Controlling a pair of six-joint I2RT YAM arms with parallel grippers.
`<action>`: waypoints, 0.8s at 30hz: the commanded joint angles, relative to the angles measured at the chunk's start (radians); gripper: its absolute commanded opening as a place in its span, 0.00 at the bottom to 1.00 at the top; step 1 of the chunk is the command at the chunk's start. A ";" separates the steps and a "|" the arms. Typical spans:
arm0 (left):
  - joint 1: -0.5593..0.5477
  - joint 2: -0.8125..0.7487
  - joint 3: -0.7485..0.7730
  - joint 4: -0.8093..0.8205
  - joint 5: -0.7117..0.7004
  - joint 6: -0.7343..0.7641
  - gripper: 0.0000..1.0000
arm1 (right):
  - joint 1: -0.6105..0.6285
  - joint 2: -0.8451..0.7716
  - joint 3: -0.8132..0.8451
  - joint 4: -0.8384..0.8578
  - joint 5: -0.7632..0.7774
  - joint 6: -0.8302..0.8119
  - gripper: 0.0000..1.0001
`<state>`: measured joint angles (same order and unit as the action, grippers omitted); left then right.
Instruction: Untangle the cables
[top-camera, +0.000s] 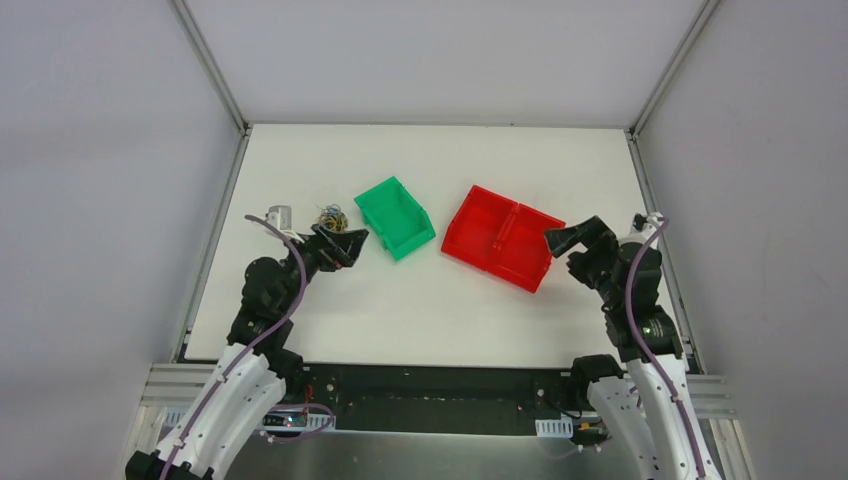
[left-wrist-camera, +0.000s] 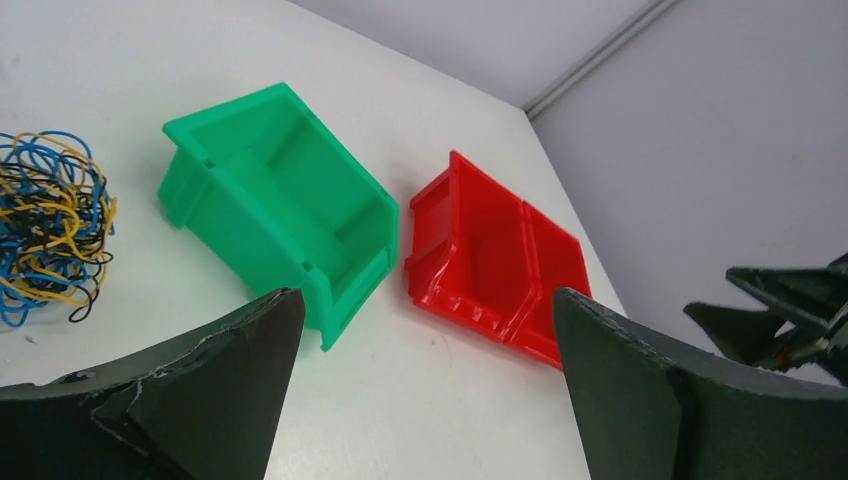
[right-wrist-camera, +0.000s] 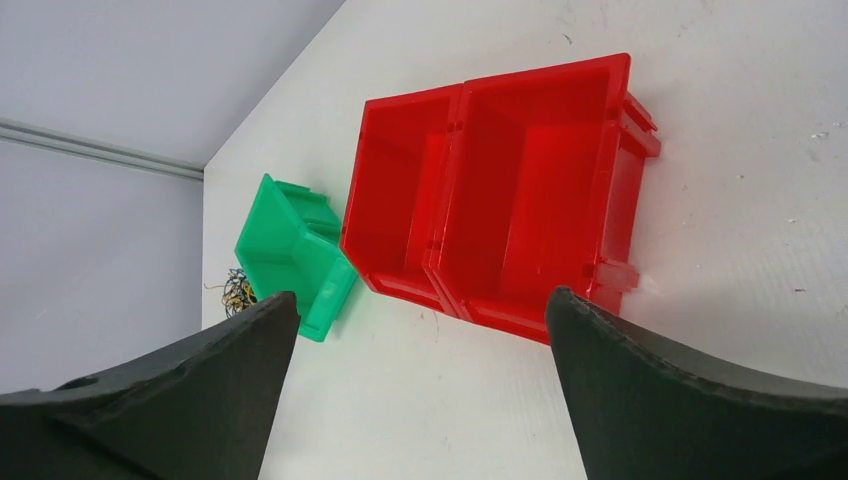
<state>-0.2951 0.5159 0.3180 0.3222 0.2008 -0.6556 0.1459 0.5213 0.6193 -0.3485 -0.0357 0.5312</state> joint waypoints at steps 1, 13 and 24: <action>-0.003 -0.070 -0.016 0.016 -0.183 -0.105 1.00 | -0.002 -0.019 0.045 -0.024 0.064 0.006 0.99; -0.001 -0.213 -0.173 0.131 -0.325 -0.090 1.00 | -0.002 -0.040 0.046 -0.046 0.114 0.013 0.99; -0.001 0.175 0.080 -0.276 -0.739 -0.100 0.93 | -0.002 0.009 0.032 -0.011 0.080 0.017 0.99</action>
<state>-0.2947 0.5644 0.3225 0.0998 -0.3794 -0.7635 0.1459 0.5045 0.6300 -0.3935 0.0593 0.5392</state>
